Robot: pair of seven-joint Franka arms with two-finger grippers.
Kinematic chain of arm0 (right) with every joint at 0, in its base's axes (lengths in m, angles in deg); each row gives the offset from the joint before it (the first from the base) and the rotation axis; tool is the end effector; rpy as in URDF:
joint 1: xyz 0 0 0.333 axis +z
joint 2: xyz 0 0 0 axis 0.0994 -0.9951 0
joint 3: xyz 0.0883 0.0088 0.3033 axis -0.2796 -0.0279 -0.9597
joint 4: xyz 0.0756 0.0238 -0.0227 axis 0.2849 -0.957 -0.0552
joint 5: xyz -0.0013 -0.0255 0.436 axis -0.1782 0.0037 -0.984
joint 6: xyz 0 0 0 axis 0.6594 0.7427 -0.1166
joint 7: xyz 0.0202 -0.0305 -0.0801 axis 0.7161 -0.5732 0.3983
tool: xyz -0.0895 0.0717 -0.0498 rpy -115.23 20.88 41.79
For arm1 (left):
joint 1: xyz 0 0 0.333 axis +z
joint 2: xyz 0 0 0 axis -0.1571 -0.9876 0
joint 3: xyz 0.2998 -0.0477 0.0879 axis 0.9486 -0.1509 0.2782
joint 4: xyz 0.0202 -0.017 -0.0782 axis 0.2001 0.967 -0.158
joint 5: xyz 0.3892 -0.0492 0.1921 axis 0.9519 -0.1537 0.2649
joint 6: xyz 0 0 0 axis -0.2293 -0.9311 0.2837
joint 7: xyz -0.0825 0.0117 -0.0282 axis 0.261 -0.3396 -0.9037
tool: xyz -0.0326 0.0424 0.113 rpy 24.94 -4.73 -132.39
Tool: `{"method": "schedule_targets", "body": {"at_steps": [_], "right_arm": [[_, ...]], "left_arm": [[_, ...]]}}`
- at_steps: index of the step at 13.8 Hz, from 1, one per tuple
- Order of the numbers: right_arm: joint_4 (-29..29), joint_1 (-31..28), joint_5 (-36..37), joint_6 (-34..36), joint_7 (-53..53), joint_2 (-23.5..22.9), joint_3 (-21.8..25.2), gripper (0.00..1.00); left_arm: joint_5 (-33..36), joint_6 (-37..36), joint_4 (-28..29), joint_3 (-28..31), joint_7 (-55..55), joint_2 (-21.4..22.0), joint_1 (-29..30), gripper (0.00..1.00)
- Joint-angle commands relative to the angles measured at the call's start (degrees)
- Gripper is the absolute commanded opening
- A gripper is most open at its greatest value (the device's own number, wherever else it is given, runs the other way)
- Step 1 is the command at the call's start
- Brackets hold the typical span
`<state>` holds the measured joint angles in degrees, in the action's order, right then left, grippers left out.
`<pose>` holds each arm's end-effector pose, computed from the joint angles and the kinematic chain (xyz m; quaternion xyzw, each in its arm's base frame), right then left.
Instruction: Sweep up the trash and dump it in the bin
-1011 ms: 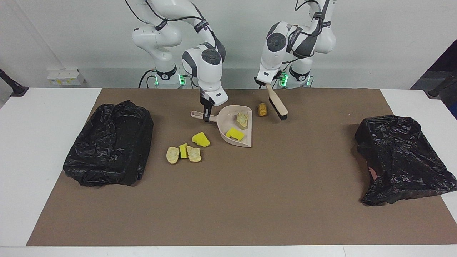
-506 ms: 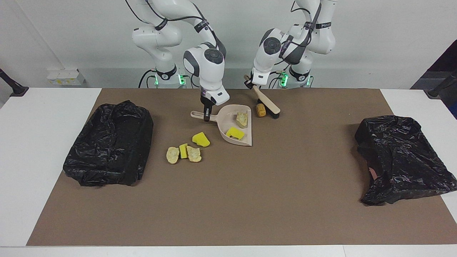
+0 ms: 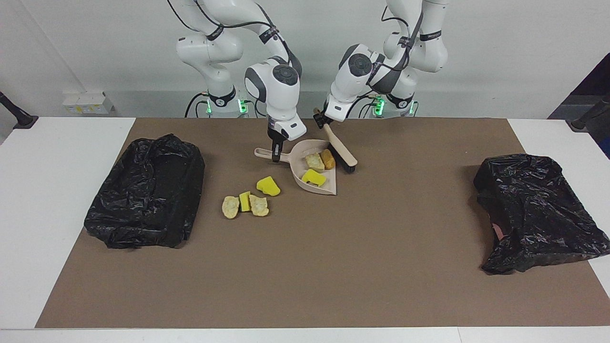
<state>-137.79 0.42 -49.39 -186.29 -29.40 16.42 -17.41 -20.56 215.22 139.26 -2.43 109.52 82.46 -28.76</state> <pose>0.4458 0.3015 0.2971 0.7296 0.6800 -0.0380 0.0612 0.3067 -0.3900 0.3082 0.9718 0.1605 -0.1450 0.0940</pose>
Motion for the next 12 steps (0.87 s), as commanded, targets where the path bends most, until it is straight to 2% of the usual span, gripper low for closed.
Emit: {"method": "schedule_targets", "body": {"at_steps": [1,5,7,9,12], "right_arm": [[0.1,-0.2,1.6,1.4,-1.6,-0.7,-0.4,0.0],[0.0,-0.3,1.6,1.4,-1.9,-0.8,-0.4,0.0],[0.0,-0.3,1.6,1.4,-2.0,-1.0,-0.4,0.0],[0.0,-0.3,1.3,1.4,-2.2,-1.0,-0.4,0.0],[0.1,-0.4,0.9,1.4,-2.2,-1.1,-0.4,0.0]], "left_arm": [[-0.8,-0.4,-1.6,0.2,-5.8,-1.1,-0.5,0.0],[0.2,-3.3,-5.5,0.6,-7.5,-2.9,0.1,0.0],[1.3,-10.3,-7.2,1.0,-10.6,-2.4,1.8,0.0],[9.3,-17.8,-9.5,1.0,-10.2,-2.3,2.3,0.0],[15.4,-19.8,-11.0,1.1,-10.1,-0.8,5.3,0.0]]}}
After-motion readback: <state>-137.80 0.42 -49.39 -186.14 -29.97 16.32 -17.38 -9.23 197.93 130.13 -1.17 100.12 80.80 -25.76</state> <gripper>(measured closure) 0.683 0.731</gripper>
